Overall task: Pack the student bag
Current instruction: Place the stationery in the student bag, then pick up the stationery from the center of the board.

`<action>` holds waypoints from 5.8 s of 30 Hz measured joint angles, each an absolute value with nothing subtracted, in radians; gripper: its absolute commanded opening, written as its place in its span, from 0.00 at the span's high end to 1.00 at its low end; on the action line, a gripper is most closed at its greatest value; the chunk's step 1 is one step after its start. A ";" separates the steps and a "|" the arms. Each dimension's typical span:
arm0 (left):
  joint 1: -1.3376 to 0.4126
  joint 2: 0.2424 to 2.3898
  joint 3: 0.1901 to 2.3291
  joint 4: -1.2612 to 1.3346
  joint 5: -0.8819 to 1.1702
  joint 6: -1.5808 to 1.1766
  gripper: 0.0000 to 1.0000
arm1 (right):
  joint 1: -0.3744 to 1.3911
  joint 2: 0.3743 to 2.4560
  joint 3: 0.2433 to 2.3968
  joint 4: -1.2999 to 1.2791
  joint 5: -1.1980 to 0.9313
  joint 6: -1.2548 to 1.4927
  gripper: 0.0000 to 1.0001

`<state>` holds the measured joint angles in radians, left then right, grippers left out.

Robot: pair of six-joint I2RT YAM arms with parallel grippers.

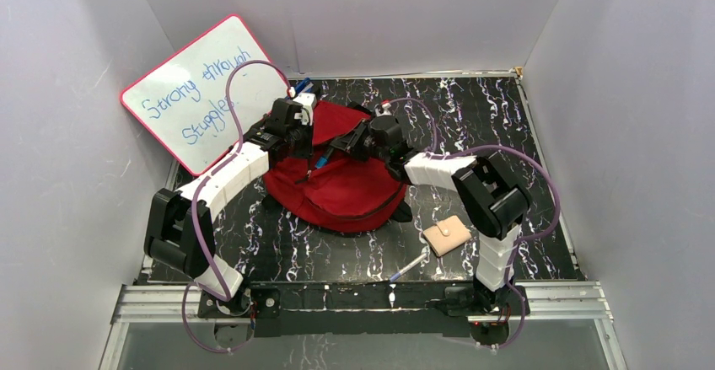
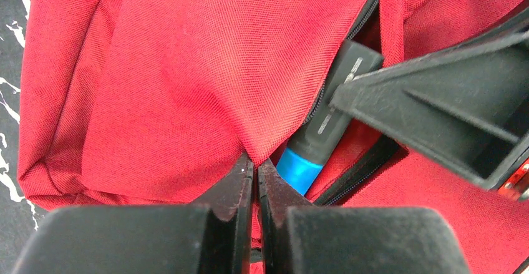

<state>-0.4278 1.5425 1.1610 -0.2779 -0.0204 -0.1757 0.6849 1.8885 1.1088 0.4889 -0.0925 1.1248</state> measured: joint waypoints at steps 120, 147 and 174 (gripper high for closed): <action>-1.174 1.601 1.063 -0.080 -0.141 -0.268 1.00 | 0.563 0.435 0.658 -0.626 0.558 0.996 0.29; -0.940 1.391 1.071 0.001 0.054 -0.435 1.00 | 0.563 0.890 0.656 -0.002 -0.099 1.058 0.28; -0.928 1.391 1.071 -0.009 0.028 -0.448 0.67 | 0.561 0.997 0.640 0.094 -0.207 1.101 0.98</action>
<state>-0.9276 1.3914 1.0706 -0.0093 0.0284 -0.4484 0.5610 0.9974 0.6395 0.0937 -0.2073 1.1007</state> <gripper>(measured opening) 0.159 0.221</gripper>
